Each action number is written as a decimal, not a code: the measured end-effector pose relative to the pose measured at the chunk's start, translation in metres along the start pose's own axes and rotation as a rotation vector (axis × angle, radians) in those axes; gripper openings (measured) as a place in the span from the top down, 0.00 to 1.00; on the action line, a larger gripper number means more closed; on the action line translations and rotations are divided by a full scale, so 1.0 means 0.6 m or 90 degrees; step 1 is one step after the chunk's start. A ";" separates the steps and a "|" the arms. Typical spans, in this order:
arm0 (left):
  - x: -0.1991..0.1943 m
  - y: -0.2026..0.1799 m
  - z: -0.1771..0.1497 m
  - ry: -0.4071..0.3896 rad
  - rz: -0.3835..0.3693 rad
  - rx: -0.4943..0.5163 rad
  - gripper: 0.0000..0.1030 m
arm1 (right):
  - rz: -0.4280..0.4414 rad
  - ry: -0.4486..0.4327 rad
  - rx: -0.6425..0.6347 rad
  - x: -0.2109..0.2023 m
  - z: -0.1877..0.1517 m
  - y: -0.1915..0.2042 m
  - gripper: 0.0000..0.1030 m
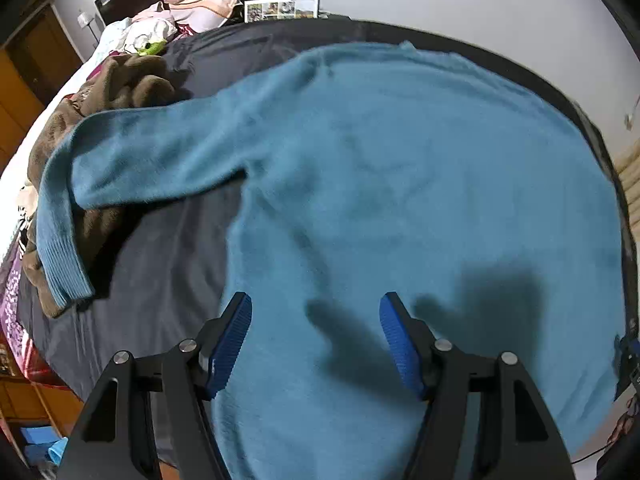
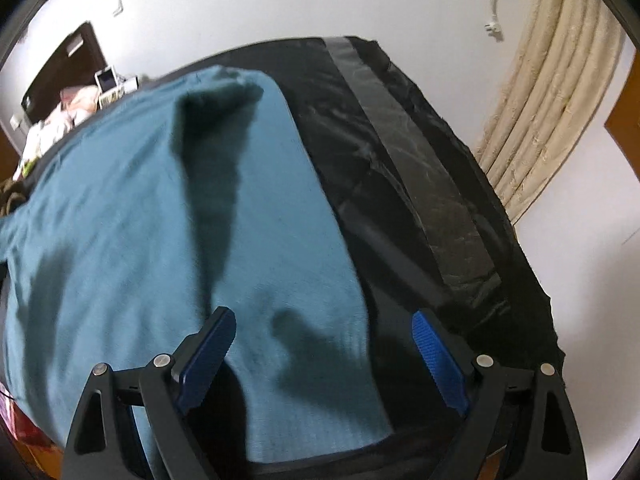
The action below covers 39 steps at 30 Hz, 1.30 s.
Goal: Fold clothes
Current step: 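Grasp the sweater hem with the right gripper and pull it straight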
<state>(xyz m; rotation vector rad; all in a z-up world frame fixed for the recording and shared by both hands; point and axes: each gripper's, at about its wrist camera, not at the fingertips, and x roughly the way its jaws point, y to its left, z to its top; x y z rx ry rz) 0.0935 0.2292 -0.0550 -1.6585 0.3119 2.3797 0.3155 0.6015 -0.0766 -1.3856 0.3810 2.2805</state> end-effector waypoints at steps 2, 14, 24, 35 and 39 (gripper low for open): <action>0.008 -0.015 -0.013 0.011 0.001 -0.001 0.31 | 0.012 0.008 -0.016 0.019 -0.011 -0.003 0.11; 0.044 -0.044 -0.048 0.043 0.035 -0.018 0.31 | 0.057 0.011 -0.091 0.031 -0.018 -0.011 0.60; 0.051 -0.052 -0.057 0.039 0.050 -0.010 0.26 | -0.061 -0.052 -0.043 0.002 0.019 -0.093 0.88; 0.047 -0.037 -0.081 0.001 0.063 0.070 0.14 | -0.169 -0.120 -0.034 -0.042 0.105 -0.167 0.87; 0.047 -0.016 -0.084 0.010 0.047 0.048 0.14 | -0.086 -0.097 -0.048 -0.039 0.104 -0.138 0.61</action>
